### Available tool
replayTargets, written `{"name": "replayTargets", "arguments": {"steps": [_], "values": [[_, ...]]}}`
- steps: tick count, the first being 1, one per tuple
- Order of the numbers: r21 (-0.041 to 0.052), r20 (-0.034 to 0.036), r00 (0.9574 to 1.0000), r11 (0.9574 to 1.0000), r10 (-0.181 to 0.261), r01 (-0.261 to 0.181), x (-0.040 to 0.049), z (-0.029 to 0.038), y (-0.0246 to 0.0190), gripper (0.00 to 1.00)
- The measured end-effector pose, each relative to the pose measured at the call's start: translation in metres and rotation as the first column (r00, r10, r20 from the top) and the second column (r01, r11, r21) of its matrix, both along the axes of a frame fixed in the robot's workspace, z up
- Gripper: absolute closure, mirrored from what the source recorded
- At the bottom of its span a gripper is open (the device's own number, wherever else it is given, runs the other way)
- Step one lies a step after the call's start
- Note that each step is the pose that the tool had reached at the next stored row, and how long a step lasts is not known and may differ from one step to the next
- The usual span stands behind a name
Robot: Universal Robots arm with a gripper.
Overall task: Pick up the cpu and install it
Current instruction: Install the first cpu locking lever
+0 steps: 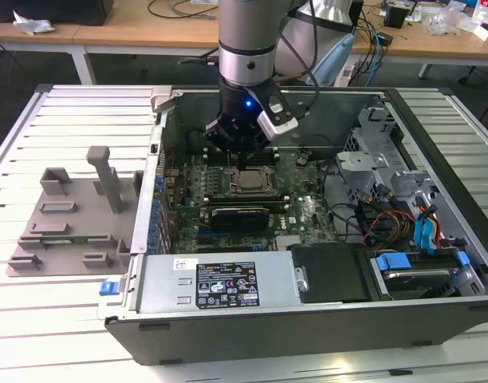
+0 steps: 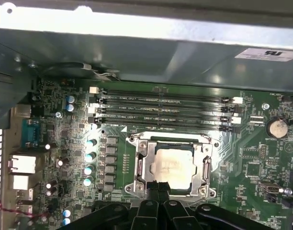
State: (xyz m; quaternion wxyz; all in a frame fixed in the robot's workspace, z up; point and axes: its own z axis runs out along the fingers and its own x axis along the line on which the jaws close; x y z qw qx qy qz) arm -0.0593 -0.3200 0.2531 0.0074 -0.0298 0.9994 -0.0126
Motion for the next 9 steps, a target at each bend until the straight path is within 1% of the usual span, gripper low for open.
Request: {"name": "replayTargets", "arguments": {"steps": [1, 3, 6, 9], "values": [[0.0, 0.0, 1.0, 1.0, 0.0, 0.0, 0.0, 0.0028, 0.0, 0.89], [-0.0002, 0.0, 1.0, 1.0, 0.0, 0.0, 0.0, 0.0052, 0.0, 0.89], [0.0, 0.0, 1.0, 1.0, 0.0, 0.0, -0.0001, 0.0054, 0.0, 0.89], [-0.0001, -0.0001, 1.0, 1.0, 0.0, 0.0, -0.0047, 0.0054, 0.0, 0.89]]}}
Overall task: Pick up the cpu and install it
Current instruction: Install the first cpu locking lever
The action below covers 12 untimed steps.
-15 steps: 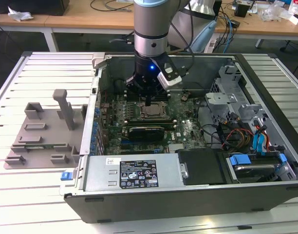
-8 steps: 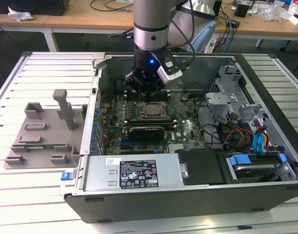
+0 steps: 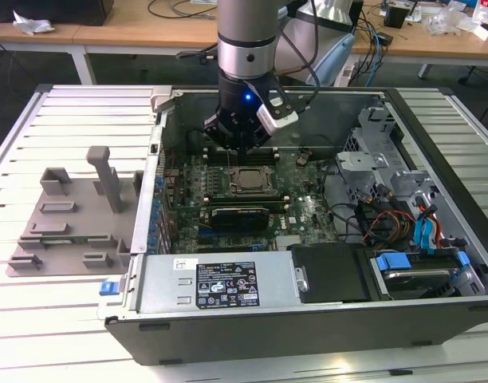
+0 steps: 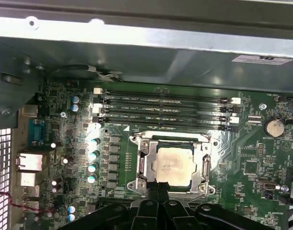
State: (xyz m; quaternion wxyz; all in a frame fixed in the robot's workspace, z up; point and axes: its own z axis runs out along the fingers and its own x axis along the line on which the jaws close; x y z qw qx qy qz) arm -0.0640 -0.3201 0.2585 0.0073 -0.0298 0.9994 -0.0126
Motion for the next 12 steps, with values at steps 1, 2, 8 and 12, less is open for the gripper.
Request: {"name": "replayTargets", "arguments": {"steps": [1, 2, 8, 12], "values": [[0.0, 0.0001, 1.0, 1.0, 0.0, 0.0, -0.0048, 0.0, 0.0, 0.89], [0.0001, 0.0001, 1.0, 1.0, 0.0, 0.0, -0.0114, -0.0001, 0.0001, 0.89], [0.0, 0.0002, 1.0, 1.0, 0.0, 0.0, -0.0268, -0.0001, 0.0001, 0.89], [0.0064, 0.0012, 1.0, 1.0, 0.0, 0.0, -0.0286, -0.0001, 0.0, 0.89]]}}
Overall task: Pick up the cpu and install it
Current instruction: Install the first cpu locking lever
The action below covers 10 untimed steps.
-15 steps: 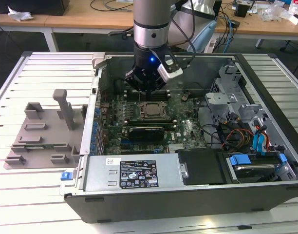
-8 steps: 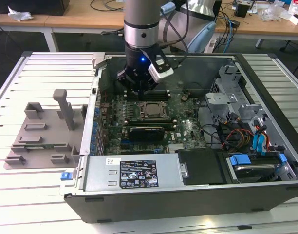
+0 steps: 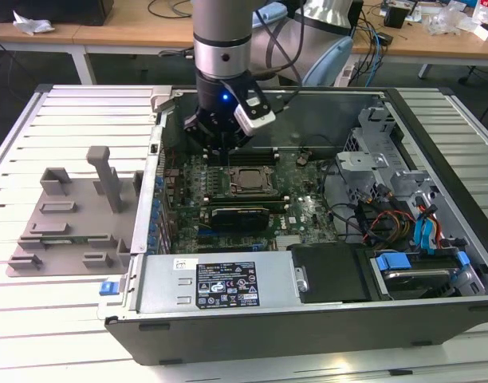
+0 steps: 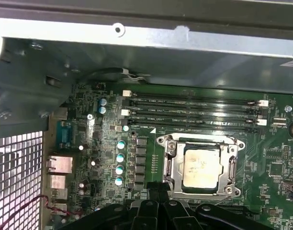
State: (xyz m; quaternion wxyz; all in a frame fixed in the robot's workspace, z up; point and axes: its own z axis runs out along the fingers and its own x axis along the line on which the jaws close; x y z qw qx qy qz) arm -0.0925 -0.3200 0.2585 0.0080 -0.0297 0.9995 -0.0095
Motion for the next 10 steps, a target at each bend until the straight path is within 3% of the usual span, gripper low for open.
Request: {"name": "replayTargets", "arguments": {"steps": [2, 4, 5, 8, 9, 10], "values": [[0.0261, 0.0023, 1.0, 0.9997, 0.0, 0.0, -0.0008, 0.0, 0.0, 0.89], [0.0829, 0.0067, 1.0, 0.9966, 0.0, 0.0, -0.0024, 0.0, 0.0, 0.89], [0.1197, 0.0099, 1.0, 0.9928, -0.001, -0.001, -0.0037, 0.0, 0.0001, 0.89], [0.1801, 0.0159, 0.9999, 0.9837, -0.001, -0.001, -0.0064, 0.0, 0.0, 0.89], [0.2104, 0.0184, 0.9998, 0.9776, -0.002, -0.002, -0.0076, 0.0, 0.0, 0.89], [0.2322, 0.0204, 0.9998, 0.9727, -0.002, -0.002, -0.0084, 0.0, 0.0001, 0.89]]}}
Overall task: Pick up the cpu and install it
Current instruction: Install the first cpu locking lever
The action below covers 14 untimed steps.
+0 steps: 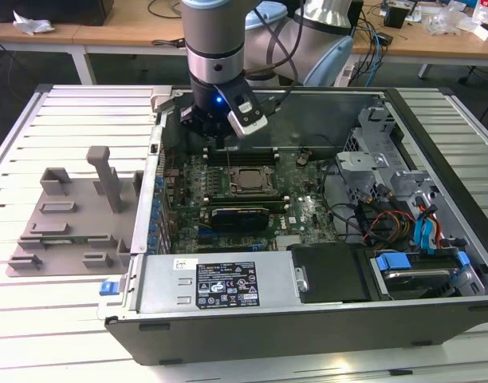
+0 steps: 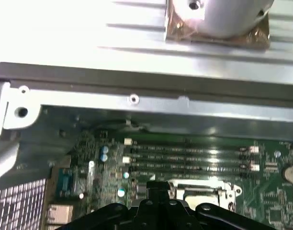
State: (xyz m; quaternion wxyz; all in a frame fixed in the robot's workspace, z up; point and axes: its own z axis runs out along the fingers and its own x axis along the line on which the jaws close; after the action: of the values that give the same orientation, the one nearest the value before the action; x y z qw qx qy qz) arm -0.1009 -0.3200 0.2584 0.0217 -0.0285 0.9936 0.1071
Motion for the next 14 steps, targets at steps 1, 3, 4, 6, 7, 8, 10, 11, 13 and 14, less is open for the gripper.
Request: {"name": "replayTargets", "arguments": {"steps": [1, 3, 4, 6, 7, 8, 10, 11, 13, 14], "values": [[0.0004, 0.0, 1.0, 1.0, 0.0, 0.0, 0.0, 0.0, 0.0, 0.89], [0.0011, -0.0001, 1.0, 1.0, 0.0, 0.0, 0.0011, 0.0, -0.0001, 0.89], [0.0012, -0.0001, 1.0, 1.0, 0.0, 0.0, 0.0029, -0.0001, 0.0, 0.89], [0.0012, 0.0, 1.0, 1.0, 0.0, 0.0, 0.0054, -0.0001, 0.0, 0.89], [0.0012, 0.0, 1.0, 1.0, 0.0, 0.0, 0.0086, -0.0001, 0.0, 0.89], [0.0011, 0.0, 1.0, 1.0, 0.0, 0.0, 0.0109, -0.0001, -0.0001, 0.89], [0.0011, -0.0001, 1.0, 1.0, 0.0, 0.0, 0.0156, -0.0002, -0.0003, 0.89], [0.0012, 0.0, 1.0, 1.0, -0.001, 0.001, 0.0184, -0.0003, -0.0006, 0.89], [0.0011, 0.0, 1.0, 1.0, -0.002, 0.002, 0.0218, -0.0004, -0.0012, 0.89], [0.0011, -0.0001, 1.0, 1.0, -0.003, 0.003, 0.0247, -0.0005, -0.0019, 0.89]]}}
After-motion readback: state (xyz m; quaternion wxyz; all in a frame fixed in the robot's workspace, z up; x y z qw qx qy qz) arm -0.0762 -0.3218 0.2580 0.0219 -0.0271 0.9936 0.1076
